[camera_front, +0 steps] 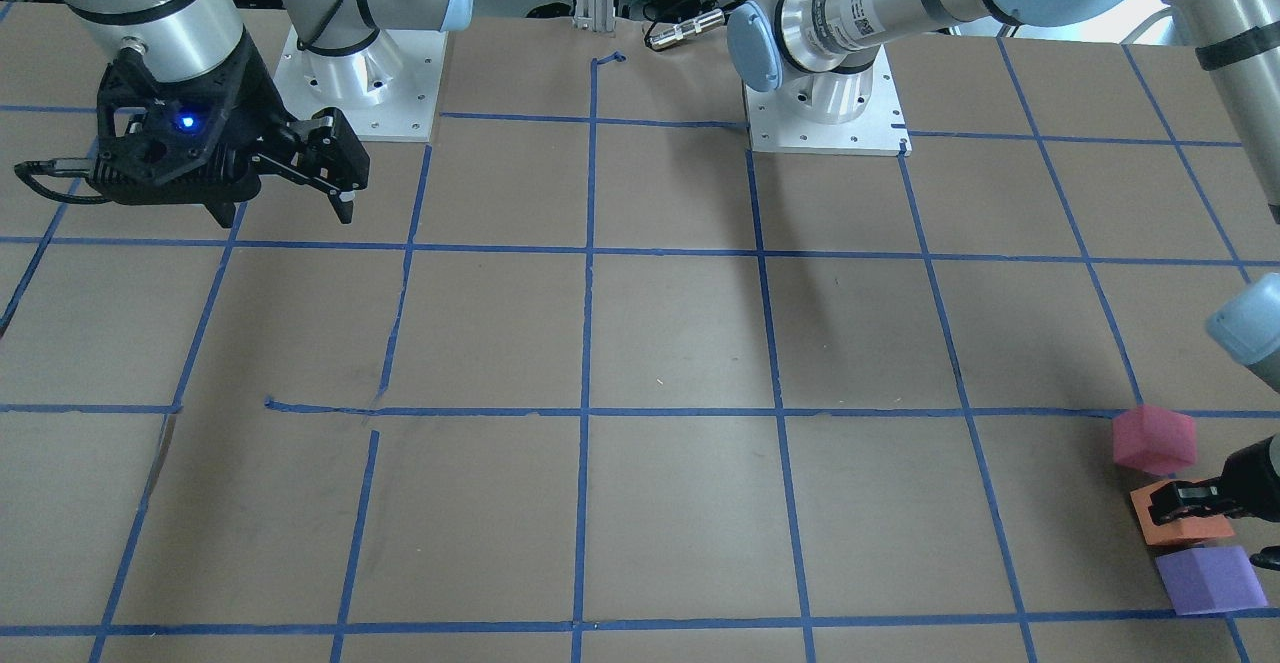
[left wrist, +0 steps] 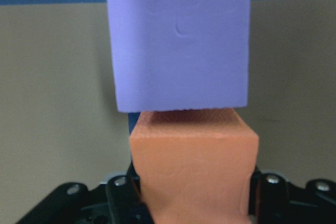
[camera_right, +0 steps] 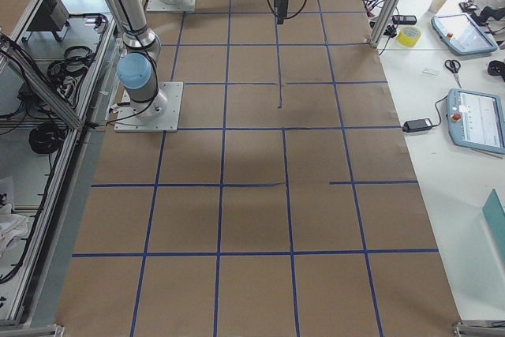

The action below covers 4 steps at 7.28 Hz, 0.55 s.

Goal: Arrange blocks in a line
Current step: 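Lower the orange cube between the purple and pink cubes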

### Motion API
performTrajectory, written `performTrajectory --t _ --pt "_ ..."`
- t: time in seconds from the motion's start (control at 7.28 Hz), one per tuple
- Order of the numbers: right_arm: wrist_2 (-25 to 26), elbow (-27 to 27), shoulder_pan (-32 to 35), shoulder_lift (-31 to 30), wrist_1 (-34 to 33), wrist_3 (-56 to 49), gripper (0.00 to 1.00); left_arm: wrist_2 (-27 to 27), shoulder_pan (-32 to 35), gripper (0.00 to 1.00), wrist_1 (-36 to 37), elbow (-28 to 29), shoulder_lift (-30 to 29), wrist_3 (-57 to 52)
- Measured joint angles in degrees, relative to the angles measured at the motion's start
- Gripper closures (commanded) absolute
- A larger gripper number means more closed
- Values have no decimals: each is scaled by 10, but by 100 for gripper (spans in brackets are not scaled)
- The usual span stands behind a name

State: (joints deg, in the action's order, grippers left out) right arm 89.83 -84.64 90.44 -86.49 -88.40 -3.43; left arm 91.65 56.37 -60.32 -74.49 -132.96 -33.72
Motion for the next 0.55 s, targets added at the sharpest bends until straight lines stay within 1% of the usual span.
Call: performTrajectory --t 0.55 --pt "1 0 0 0 0 0 0 0 -3 100 0 -2 -1 -5"
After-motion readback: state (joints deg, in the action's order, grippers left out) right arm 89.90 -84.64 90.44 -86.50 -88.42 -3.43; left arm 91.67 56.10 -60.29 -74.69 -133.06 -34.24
